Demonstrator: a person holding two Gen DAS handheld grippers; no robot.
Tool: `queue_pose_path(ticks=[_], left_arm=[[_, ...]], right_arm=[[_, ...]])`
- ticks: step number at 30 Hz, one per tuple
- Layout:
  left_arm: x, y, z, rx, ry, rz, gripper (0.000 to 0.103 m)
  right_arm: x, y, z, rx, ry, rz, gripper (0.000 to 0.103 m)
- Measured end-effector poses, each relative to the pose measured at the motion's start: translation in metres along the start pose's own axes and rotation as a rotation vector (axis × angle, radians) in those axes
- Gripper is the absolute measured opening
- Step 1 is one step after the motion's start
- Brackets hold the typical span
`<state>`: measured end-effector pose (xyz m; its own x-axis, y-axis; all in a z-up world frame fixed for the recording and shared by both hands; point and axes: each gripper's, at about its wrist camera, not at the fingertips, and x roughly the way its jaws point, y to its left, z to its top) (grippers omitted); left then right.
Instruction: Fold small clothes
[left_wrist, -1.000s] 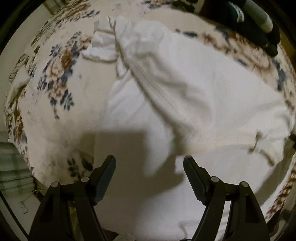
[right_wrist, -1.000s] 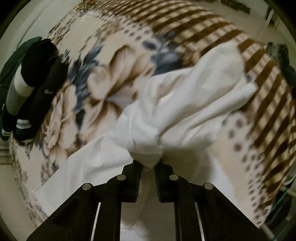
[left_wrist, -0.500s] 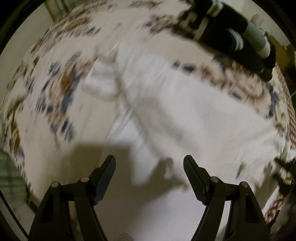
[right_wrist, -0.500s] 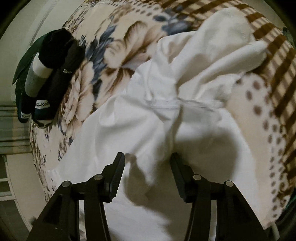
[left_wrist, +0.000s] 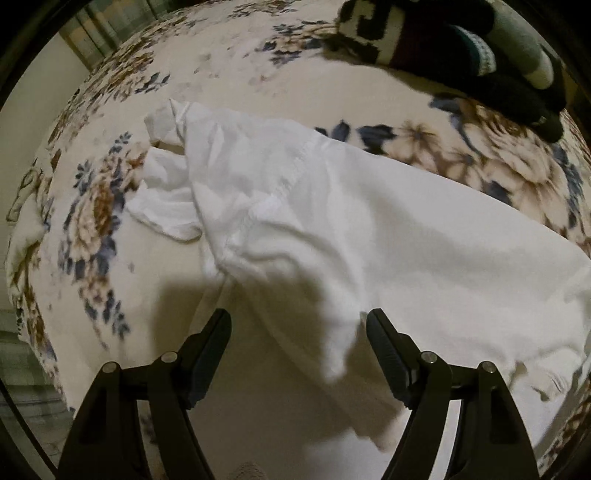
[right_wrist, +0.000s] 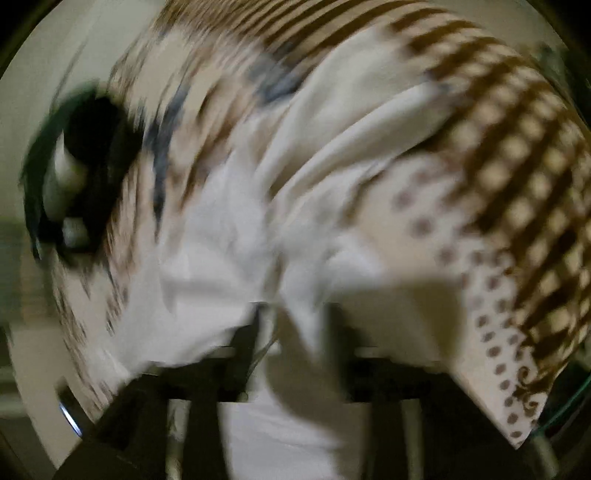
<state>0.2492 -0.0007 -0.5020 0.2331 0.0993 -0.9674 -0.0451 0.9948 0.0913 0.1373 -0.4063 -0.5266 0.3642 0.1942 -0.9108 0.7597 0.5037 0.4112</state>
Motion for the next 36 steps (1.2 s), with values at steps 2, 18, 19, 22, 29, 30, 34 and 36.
queue_pose_path(ticks=[2,18,19,22,29,30,34,36], left_arm=[[-0.012,-0.004,-0.005,0.000,-0.008,-0.017,0.075],[-0.027,-0.077,0.015,0.056,-0.019,-0.054,0.075],[-0.028,-0.077,0.016,0.048,-0.018,-0.058,0.075],[-0.034,-0.071,0.017,0.023,-0.015,-0.061,0.075],[-0.042,-0.053,0.010,-0.029,-0.018,-0.051,0.075],[-0.040,-0.050,0.009,-0.032,-0.014,-0.044,0.075],[-0.034,-0.040,0.004,-0.048,0.008,-0.035,0.075],[-0.034,-0.035,0.001,-0.055,0.007,-0.034,0.075]], right_arm=[[-0.012,-0.029,0.014,0.141,-0.084,0.041,0.064],[-0.014,-0.049,0.062,0.302,-0.278,0.210,0.007],[-0.022,-0.040,0.063,0.258,-0.293,0.198,0.007],[-0.036,0.008,0.057,0.061,-0.325,0.140,0.007],[-0.012,0.111,-0.024,-0.630,-0.273,-0.031,0.007],[0.002,0.123,-0.042,-0.739,-0.247,-0.054,0.007],[0.056,0.140,-0.114,-1.051,-0.035,-0.108,0.007],[0.075,0.136,-0.130,-1.101,0.088,-0.136,0.014]])
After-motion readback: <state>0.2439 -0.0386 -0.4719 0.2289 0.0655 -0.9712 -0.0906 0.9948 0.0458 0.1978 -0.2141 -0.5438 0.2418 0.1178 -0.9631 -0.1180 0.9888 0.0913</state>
